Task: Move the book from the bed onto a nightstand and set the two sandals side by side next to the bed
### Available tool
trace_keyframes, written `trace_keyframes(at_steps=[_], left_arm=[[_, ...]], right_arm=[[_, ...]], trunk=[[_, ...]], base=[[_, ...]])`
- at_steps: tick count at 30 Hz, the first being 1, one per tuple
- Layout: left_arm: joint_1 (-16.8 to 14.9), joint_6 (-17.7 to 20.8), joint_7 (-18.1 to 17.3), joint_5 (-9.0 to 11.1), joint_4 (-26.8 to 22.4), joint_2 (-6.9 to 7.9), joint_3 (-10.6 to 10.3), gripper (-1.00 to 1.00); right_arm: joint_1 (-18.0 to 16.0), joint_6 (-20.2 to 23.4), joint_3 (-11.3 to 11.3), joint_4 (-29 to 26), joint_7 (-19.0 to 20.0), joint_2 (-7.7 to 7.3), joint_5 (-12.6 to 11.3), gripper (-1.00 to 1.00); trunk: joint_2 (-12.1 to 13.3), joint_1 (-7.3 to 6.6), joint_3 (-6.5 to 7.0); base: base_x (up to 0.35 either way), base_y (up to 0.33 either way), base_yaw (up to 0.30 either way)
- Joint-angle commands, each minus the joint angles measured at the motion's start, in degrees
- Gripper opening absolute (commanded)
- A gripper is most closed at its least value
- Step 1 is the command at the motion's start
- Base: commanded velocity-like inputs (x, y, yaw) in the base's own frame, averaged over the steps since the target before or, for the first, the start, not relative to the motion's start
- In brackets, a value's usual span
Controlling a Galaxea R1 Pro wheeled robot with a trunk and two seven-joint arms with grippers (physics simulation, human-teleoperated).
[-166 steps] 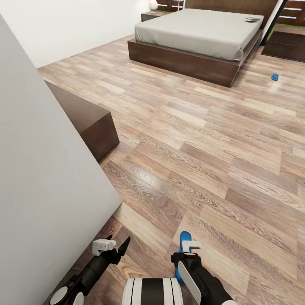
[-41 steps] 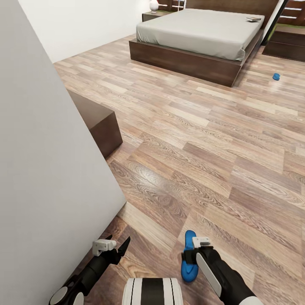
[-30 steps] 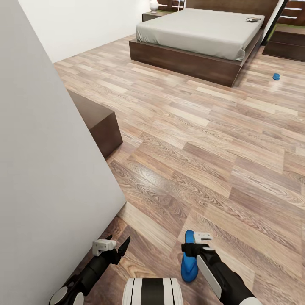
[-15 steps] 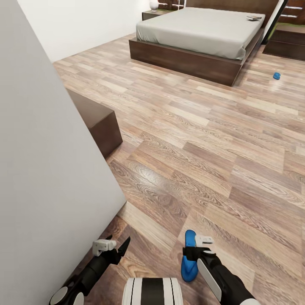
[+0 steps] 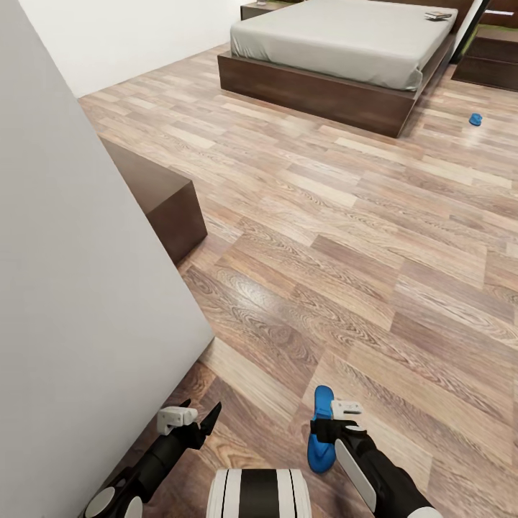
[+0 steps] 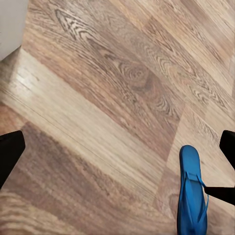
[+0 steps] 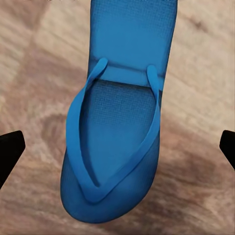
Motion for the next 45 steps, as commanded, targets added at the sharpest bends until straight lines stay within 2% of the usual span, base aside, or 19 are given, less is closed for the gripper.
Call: trace_keyframes(at_steps=[1,29,33,45], left_arm=[[0.0,0.6,-0.4,0.6,0.0,-0.06,0.2,1.00],[0.0,0.7,-0.5,0.6,-0.1,-0.09,0.2,1.00],[0.0,0.7,-0.5,0.6,-0.1,-0.11,0.1,1.00],[0.0,0.7,-0.5,0.6,-0.1,-0.11,0.1,1.00]], right_arm=[[0.0,0.1,0.3,-0.1,-0.6,-0.08,-0.6,1.00],[0.0,0.3,0.3,-0.3,-0.5,-0.21,-0.8,1.00],[0.0,0.3,0.3,-0.4,-0.5,-0.21,-0.9,1.00],[0.0,0.3,0.3,-0.5,-0.5,-0.21,-0.9,1.00]], trunk=[[0.0,-0.01,-0.04],[0.0,-0.01,-0.04],[-0.1,0.09,-0.92],[-0.1,0.09,-0.92]], base=[[0.000,0.000,0.000],[0.000,0.000,0.000],[0.000,0.000,0.000],[0.000,0.000,0.000]])
